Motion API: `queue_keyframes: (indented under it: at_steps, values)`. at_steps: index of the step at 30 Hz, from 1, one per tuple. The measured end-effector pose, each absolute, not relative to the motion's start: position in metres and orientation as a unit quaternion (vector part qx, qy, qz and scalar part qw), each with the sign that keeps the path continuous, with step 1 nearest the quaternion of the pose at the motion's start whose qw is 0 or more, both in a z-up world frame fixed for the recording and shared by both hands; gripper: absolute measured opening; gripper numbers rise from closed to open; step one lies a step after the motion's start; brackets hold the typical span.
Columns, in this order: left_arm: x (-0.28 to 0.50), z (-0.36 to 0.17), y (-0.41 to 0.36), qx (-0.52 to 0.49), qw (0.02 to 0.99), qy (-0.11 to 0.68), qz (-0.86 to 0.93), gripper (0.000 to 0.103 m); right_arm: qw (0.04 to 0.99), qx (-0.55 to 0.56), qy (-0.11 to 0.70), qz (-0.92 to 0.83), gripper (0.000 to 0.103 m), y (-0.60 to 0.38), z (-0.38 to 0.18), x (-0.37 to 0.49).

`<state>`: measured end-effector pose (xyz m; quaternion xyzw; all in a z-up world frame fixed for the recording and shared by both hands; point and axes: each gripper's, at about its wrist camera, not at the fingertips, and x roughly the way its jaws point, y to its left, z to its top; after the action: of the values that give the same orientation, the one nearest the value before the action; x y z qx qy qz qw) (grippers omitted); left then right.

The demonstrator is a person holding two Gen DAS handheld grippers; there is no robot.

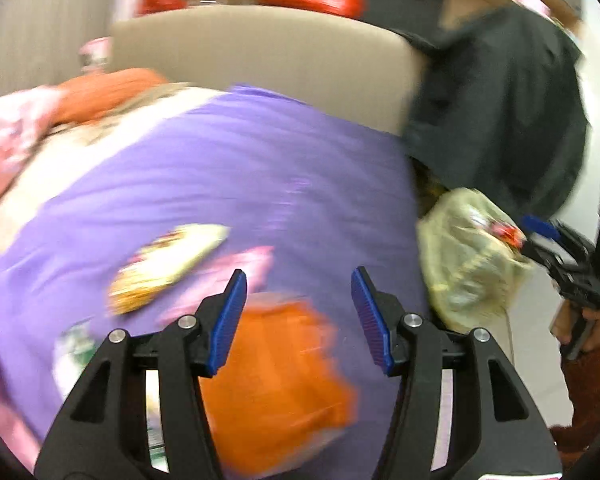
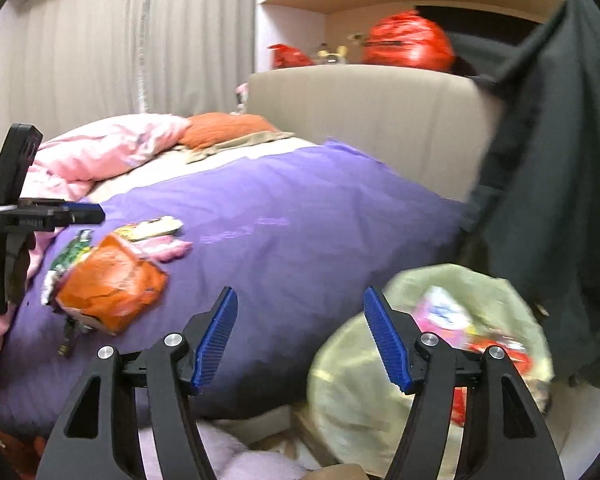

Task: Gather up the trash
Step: 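Return both tools to the bed toward the remaining items, then grasp the white-green milk carton with the left tool while the right tool grasps a black wrapper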

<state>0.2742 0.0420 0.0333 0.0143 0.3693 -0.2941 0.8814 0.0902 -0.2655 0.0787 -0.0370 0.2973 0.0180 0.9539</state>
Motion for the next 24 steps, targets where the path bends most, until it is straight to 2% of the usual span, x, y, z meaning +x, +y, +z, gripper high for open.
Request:
queue_keyframes:
  at_steps: [5, 9, 11, 17, 24]
  values:
    - [0.288, 0.028, 0.148, -0.088, 0.904, 0.370, -0.194, 0.052, 0.947, -0.037, 0.315, 0.051, 0.062, -0.219, 0.068, 0.115]
    - [0.285, 0.009, 0.196, -0.134, 0.898, 0.388, -0.157, 0.053, 0.939, -0.044, 0.333, 0.073, 0.062, -0.178, 0.053, 0.133]
    - [0.281, -0.008, 0.210, -0.150, 0.888, 0.408, -0.147, 0.057, 0.937, -0.052, 0.337, 0.071, 0.062, -0.164, 0.044, 0.136]
    - [0.282, -0.048, 0.206, -0.168, 0.857, 0.463, -0.154, 0.059, 0.921, -0.024, 0.376, 0.101, 0.062, -0.133, 0.017, 0.143]
    - [0.283, -0.039, 0.195, -0.180, 0.860, 0.439, -0.185, 0.059, 0.900, -0.031, 0.389, 0.196, 0.062, -0.074, 0.001, 0.112]
